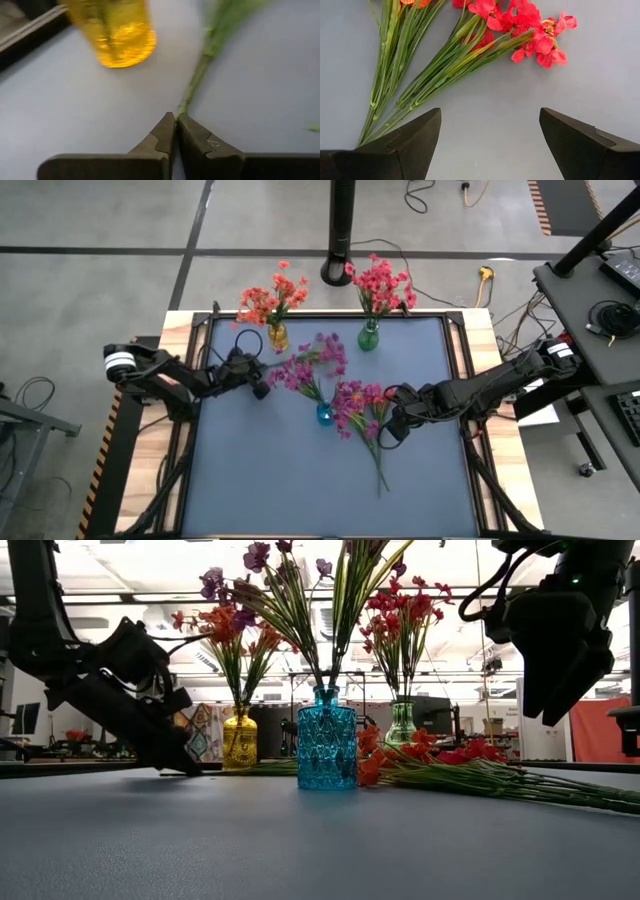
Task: Sort flowers into vase by color
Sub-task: Put the violet flower into the blue vase
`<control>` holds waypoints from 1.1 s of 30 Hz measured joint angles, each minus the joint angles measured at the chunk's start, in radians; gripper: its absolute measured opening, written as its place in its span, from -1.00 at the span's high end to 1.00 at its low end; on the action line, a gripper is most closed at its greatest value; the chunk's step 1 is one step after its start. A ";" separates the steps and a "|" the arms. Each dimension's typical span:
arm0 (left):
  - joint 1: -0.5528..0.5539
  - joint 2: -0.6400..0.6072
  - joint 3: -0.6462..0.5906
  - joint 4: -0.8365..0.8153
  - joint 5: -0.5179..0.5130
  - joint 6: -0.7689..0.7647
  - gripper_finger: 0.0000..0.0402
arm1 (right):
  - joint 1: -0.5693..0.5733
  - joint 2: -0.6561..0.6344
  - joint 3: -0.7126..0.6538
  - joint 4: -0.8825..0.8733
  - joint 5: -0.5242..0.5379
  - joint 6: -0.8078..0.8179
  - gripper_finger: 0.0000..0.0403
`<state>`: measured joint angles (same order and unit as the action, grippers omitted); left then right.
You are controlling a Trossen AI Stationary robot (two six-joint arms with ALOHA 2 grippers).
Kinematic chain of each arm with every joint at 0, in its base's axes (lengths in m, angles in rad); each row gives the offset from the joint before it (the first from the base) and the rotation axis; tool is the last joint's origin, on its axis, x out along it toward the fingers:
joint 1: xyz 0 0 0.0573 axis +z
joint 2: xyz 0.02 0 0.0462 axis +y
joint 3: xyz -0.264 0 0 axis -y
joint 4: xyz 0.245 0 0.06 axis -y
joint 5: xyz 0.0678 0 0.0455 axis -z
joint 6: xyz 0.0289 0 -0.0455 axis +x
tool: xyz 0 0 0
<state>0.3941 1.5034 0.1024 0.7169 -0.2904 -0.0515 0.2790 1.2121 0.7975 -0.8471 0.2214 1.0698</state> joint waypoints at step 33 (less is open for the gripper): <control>-0.121 -0.128 -0.003 -0.120 0.073 0.015 0.08 | 0.000 0.000 0.000 0.011 -0.019 -0.034 -0.63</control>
<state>0.2733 1.3756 0.0997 0.5974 -0.2174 -0.0364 0.2790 1.2119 0.7975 -0.8363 0.2023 1.0359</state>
